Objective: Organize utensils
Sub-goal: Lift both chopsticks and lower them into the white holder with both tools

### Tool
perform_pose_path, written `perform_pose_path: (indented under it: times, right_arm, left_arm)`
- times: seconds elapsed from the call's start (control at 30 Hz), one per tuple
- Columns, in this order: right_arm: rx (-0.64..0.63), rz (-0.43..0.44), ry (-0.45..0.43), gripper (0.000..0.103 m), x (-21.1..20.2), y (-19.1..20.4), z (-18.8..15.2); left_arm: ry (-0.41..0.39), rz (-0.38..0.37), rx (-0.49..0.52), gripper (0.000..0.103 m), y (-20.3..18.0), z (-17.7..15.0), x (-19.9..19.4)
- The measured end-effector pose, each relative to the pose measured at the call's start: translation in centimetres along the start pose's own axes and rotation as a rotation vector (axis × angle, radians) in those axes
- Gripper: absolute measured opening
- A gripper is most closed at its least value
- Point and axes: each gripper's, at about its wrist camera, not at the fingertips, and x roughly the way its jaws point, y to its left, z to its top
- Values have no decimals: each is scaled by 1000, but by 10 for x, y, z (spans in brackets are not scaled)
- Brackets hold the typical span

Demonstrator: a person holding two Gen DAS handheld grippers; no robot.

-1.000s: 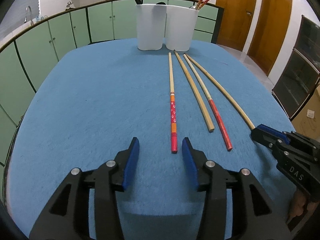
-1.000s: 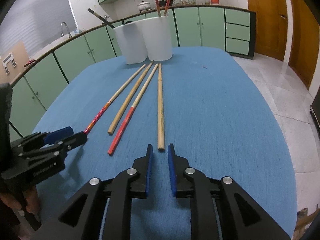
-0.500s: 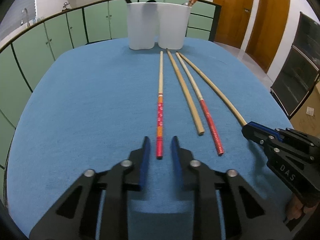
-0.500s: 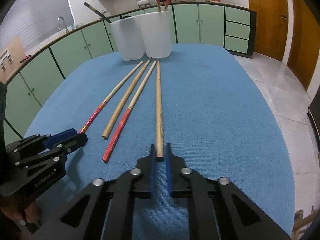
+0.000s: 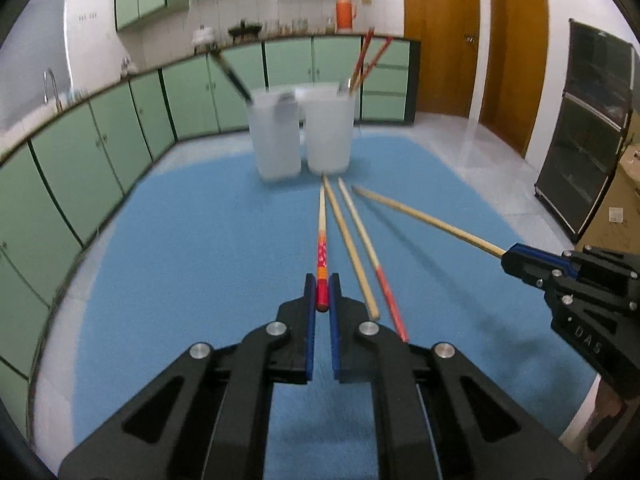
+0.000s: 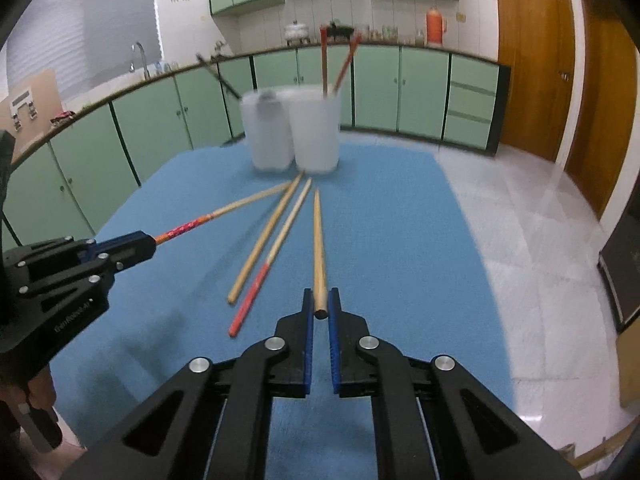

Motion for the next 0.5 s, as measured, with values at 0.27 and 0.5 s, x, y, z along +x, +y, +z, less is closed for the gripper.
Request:
perform_pose_path:
  times: [0.27,0.5]
  right_arm:
    - [-40,-12,-103,6,-32,-3,47]
    - [-22,35,-161,6,-45,-12,91]
  left_arm:
    - [-126,-23,-20,5,6,47,-33]
    - [-207,-49,-50,5,16,90,-43]
